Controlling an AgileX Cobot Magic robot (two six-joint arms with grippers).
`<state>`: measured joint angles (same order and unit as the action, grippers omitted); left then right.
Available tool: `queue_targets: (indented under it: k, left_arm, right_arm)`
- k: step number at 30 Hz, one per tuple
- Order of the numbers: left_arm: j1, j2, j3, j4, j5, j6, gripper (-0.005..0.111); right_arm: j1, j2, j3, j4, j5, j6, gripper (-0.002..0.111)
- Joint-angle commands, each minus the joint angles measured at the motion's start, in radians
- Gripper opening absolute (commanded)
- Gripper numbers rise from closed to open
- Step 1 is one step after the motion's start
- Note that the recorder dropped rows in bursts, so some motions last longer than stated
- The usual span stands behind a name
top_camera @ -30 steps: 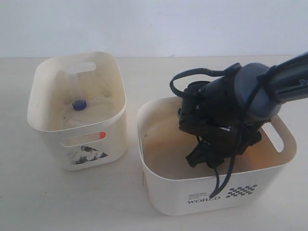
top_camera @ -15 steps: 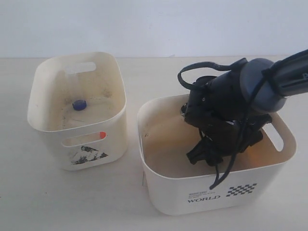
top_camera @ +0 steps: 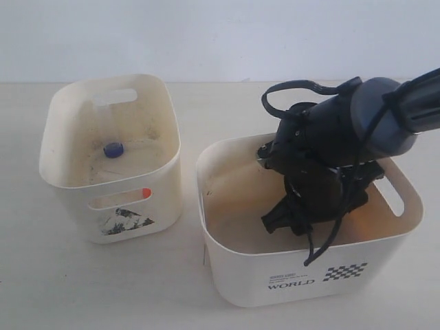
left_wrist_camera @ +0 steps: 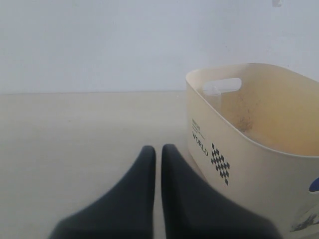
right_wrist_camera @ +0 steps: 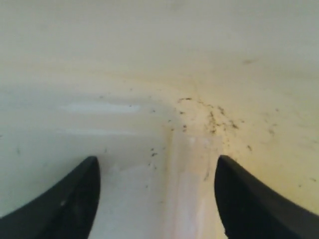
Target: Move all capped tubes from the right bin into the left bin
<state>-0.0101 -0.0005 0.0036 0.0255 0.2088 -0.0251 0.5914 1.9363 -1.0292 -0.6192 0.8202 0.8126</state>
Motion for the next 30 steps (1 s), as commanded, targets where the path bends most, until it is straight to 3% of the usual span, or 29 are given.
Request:
queue_targets:
  k: [1, 11, 22, 30]
  left_arm:
    - [0.000, 0.000, -0.004, -0.006, -0.006, -0.010, 0.004]
    - [0.000, 0.000, -0.004, -0.006, -0.006, -0.010, 0.004]
    - [0.000, 0.000, -0.004, -0.006, -0.006, -0.010, 0.004]
    - [0.000, 0.000, -0.004, -0.006, -0.006, -0.010, 0.004]
  right_arm:
    - [-0.005, 0.030, 0.008, 0.044, -0.070, -0.014, 0.043]
    - [-0.005, 0.030, 0.008, 0.046, -0.072, -0.013, 0.001]
    - [-0.003, 0.011, 0.008, 0.043, -0.049, -0.008, 0.000]
    - [-0.003, -0.141, 0.008, 0.046, -0.072, -0.008, 0.000]
